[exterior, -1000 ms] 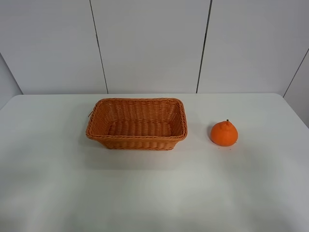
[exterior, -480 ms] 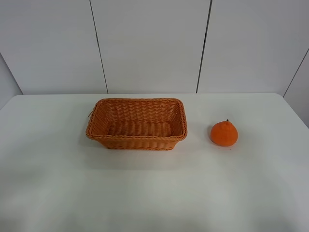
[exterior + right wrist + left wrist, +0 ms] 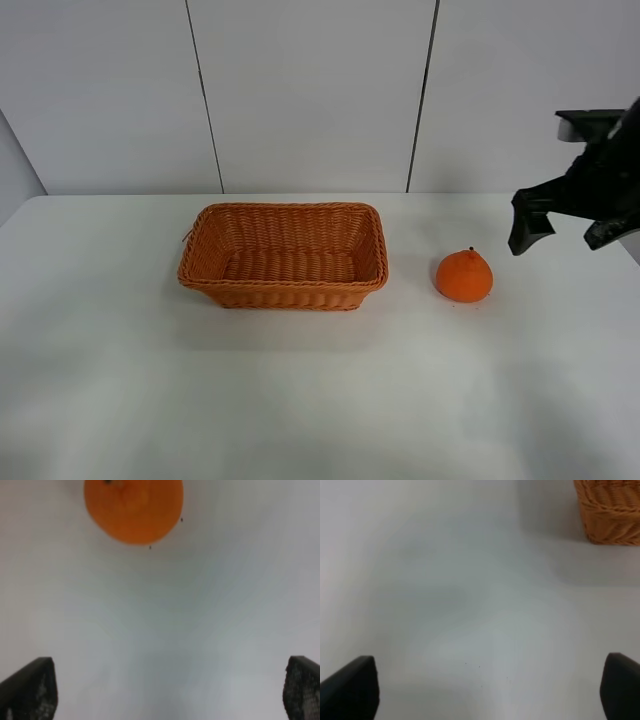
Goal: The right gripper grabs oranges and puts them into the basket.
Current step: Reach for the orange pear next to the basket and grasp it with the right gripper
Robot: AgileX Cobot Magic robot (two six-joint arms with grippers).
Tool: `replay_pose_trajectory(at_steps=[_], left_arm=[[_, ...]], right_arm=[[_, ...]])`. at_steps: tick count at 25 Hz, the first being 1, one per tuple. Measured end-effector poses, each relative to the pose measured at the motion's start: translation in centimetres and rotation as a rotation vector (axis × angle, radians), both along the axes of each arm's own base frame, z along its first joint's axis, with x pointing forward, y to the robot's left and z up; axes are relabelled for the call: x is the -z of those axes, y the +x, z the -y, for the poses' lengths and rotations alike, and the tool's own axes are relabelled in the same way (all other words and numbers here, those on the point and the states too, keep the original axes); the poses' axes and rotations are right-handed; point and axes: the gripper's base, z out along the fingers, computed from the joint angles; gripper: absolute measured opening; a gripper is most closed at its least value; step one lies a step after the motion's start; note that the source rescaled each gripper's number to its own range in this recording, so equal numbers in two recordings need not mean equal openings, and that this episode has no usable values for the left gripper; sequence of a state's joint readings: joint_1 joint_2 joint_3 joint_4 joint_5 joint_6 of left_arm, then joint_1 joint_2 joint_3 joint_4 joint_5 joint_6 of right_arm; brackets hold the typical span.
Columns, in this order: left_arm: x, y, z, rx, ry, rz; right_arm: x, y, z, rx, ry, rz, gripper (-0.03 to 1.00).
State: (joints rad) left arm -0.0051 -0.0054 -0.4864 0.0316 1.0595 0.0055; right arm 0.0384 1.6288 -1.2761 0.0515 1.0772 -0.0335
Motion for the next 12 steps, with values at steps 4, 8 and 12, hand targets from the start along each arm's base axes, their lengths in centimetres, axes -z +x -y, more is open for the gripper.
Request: replay_pose_trajectory(at_steps=[4, 8, 12], left_arm=[[0.0, 0.0, 0.0, 0.000, 0.000, 0.000], [0.0, 0.0, 0.0, 0.000, 0.000, 0.000], [0.0, 0.0, 0.0, 0.000, 0.000, 0.000]], right_arm=[[2.2, 5.0, -0.8, -0.014, 0.009, -0.063, 1.00], [3.0, 7.9, -2.8, -0.053, 0.024, -0.055, 1.00], [4.2, 8.8, -4.0, -0.080, 0.013, -0.072, 1.00]])
